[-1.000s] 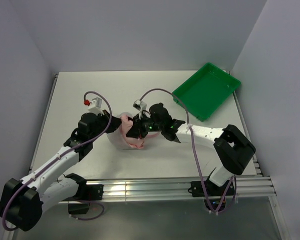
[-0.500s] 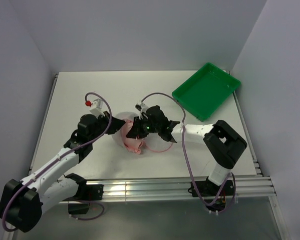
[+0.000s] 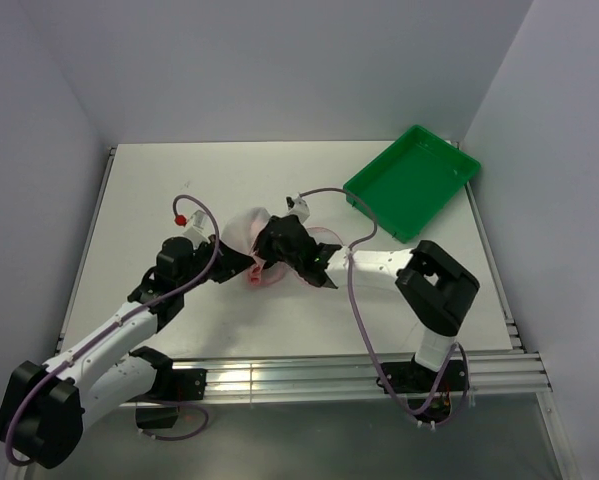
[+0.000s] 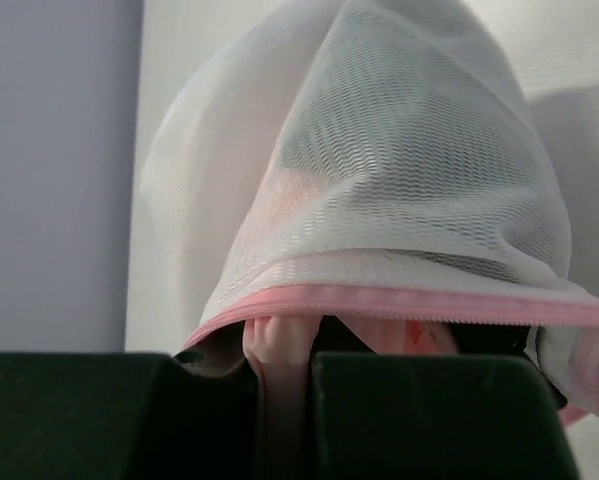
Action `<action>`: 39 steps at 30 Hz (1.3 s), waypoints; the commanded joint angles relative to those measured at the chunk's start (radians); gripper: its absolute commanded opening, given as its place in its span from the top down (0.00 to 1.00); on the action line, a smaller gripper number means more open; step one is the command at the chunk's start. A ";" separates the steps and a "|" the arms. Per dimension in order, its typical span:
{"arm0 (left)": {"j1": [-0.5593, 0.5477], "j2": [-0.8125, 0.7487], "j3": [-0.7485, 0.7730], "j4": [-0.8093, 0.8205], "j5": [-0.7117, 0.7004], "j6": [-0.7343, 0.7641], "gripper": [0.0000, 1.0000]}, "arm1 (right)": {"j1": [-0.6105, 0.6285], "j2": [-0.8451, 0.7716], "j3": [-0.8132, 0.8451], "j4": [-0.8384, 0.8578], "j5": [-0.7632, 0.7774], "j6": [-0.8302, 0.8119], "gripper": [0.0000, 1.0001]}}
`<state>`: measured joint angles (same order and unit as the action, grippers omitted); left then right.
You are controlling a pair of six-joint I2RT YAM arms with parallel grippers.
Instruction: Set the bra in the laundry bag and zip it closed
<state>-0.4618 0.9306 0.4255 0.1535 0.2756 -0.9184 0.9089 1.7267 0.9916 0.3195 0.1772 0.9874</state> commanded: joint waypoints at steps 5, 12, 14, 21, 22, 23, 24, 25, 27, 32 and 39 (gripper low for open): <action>0.000 0.004 0.039 0.173 0.197 -0.227 1.00 | 0.022 0.109 0.099 -0.085 0.358 0.033 0.99; 0.000 -0.073 0.035 0.250 0.191 -0.399 1.00 | 0.024 0.033 0.065 -0.135 0.426 -0.099 0.84; 0.005 -0.088 0.027 0.265 0.171 -0.419 1.00 | 0.025 0.011 0.061 -0.143 0.423 -0.142 0.60; 0.038 -0.092 0.015 0.313 0.114 -0.476 1.00 | 0.025 -0.131 0.059 -0.342 0.288 -0.354 0.18; 0.041 -0.081 0.010 0.316 0.112 -0.484 1.00 | 0.025 -0.147 0.064 -0.361 0.283 -0.372 0.16; 0.043 -0.073 0.006 0.333 0.114 -0.491 1.00 | 0.025 -0.162 0.067 -0.406 0.281 -0.395 0.13; 0.045 -0.064 -0.001 0.351 0.120 -0.502 1.00 | 0.025 -0.192 0.068 -0.421 0.272 -0.403 0.11; 0.049 -0.052 -0.005 0.365 0.125 -0.501 1.00 | 0.025 -0.211 0.062 -0.425 0.259 -0.412 0.09; 0.052 -0.047 -0.008 0.354 0.116 -0.485 1.00 | 0.024 -0.272 0.035 -0.428 0.207 -0.424 0.03; 0.063 -0.049 -0.010 0.291 0.094 -0.427 1.00 | -0.021 -0.401 -0.021 -0.424 0.055 -0.447 0.00; 0.063 -0.078 -0.013 0.207 0.077 -0.340 1.00 | -0.139 -0.559 -0.152 -0.349 -0.021 -0.382 0.01</action>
<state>-0.4030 0.8860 0.4114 0.3588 0.3672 -1.3174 0.8249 1.2160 0.9051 -0.0772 0.2031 0.5762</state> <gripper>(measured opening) 0.021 0.994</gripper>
